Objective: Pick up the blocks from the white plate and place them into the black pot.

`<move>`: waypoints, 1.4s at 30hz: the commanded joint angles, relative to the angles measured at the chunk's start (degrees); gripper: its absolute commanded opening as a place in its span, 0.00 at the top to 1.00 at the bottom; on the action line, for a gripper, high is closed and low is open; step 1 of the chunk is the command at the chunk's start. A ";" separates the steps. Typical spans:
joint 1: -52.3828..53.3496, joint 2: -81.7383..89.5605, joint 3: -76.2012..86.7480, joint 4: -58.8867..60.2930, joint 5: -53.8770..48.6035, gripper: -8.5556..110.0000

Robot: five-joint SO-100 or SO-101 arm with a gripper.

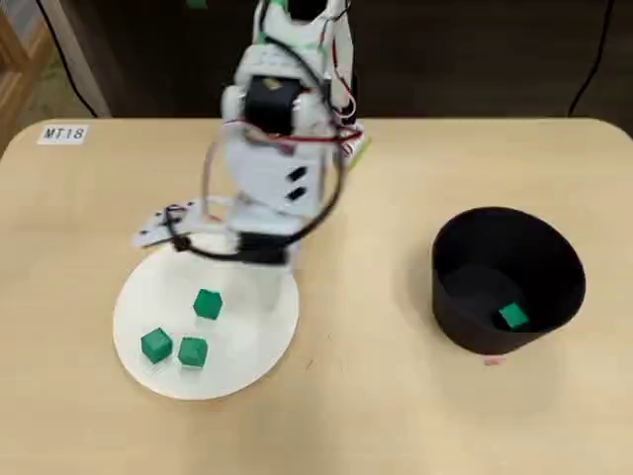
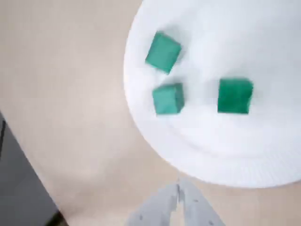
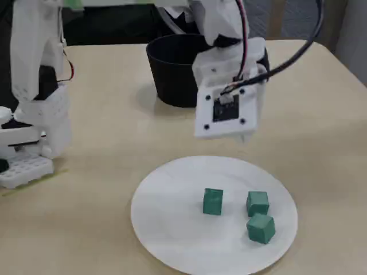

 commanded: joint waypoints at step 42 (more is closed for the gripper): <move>8.44 -18.28 -13.10 -2.90 -1.67 0.72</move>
